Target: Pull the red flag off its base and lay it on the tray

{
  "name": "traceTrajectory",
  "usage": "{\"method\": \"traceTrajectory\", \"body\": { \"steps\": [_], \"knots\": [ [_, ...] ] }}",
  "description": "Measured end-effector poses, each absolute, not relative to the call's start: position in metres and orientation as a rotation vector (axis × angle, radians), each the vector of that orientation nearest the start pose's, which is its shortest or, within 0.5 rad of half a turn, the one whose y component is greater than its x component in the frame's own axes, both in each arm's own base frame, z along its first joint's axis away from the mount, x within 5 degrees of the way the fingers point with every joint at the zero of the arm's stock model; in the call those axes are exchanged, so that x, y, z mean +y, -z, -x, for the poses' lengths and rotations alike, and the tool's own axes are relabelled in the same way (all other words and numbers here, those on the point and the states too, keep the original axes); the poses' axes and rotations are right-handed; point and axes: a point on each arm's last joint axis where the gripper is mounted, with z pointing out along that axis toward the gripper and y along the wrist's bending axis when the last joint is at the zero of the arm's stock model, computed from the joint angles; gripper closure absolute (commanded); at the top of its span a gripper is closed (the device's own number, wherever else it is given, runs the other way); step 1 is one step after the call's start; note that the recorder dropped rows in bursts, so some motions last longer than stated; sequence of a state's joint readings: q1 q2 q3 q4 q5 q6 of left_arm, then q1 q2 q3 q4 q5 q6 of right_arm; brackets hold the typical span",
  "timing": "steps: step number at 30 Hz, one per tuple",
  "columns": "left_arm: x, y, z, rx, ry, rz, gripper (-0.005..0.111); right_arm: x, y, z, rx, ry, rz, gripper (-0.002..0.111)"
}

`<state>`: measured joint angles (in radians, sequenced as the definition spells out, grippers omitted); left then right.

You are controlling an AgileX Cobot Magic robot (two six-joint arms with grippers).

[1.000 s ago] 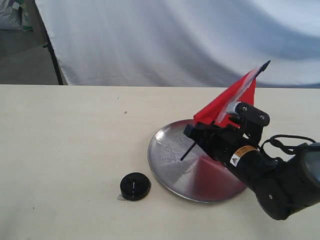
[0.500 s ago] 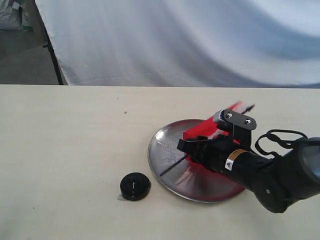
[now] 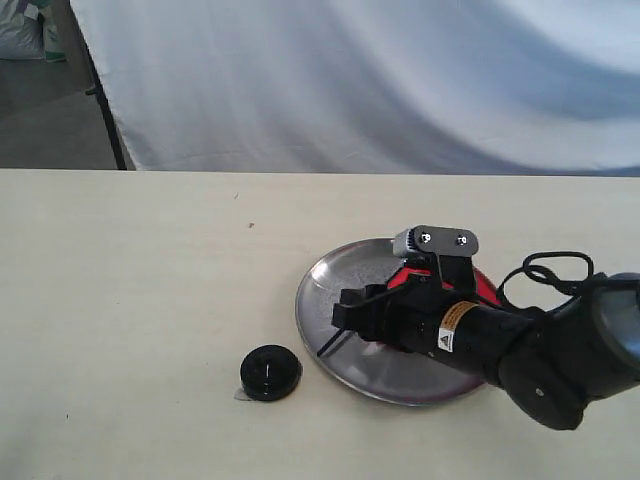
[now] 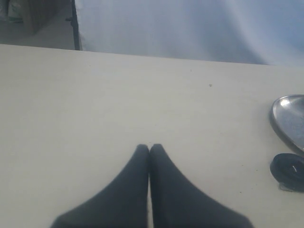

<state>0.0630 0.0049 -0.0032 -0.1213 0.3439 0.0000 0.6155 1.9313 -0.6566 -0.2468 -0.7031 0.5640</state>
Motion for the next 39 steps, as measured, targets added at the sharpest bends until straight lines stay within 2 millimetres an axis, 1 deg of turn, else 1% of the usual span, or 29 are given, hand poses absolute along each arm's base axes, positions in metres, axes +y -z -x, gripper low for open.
{"method": "traceTrajectory", "body": {
  "steps": [1,2,3,4,5,8,11,14,22,26,29,34,39],
  "knots": [
    [0.0,-0.183,-0.054,1.822,0.073,0.133,0.107,0.204,-0.109,-0.253,2.046,-0.822,0.378,0.08],
    [0.0,-0.183,-0.054,1.822,0.073,0.133,0.107,0.203,-0.112,-0.249,1.994,-0.861,0.381,0.096],
    [0.0,-0.183,-0.054,1.822,0.073,0.133,0.107,0.203,-0.118,-0.24,1.878,-0.949,0.39,0.107],
    [0.0,-0.183,-0.054,1.822,0.073,0.133,0.107,0.201,-0.12,-0.236,1.838,-0.982,0.392,0.108],
    [0.0,-0.183,-0.054,1.822,0.073,0.133,0.107,0.199,-0.122,-0.228,1.808,-1.016,0.408,0.108],
    [0.0,-0.183,-0.054,1.822,0.073,0.133,0.107,0.196,-0.13,-0.214,1.767,-1.057,0.49,0.108],
    [0.0,-0.183,-0.054,1.822,0.073,0.133,0.107,0.192,-0.141,-0.202,1.711,-1.043,0.581,0.108],
    [0.0,-0.183,-0.054,1.822,0.073,0.133,0.107,0.182,-0.154,-0.187,1.668,-1.026,0.61,0.108],
    [0.0,-0.183,-0.054,1.822,0.073,0.133,0.107,0.141,-0.19,-0.139,1.537,-1.004,0.551,0.108],
    [0.0,-0.183,-0.054,1.822,0.073,0.133,0.107,0.12,-0.199,-0.117,1.461,-0.98,0.516,0.108],
    [0.0,-0.183,-0.054,1.822,0.073,0.133,0.107,0.107,-0.206,-0.106,1.403,-0.964,0.459,0.108],
    [0.0,-0.183,-0.054,1.822,0.073,0.133,0.107,0.098,-0.226,-0.093,1.253,-0.983,0.441,0.108],
    [0.0,-0.183,-0.054,1.822,0.073,0.133,0.107,0.092,-0.239,-0.082,1.144,-1.007,0.448,0.108]
  ]
}}
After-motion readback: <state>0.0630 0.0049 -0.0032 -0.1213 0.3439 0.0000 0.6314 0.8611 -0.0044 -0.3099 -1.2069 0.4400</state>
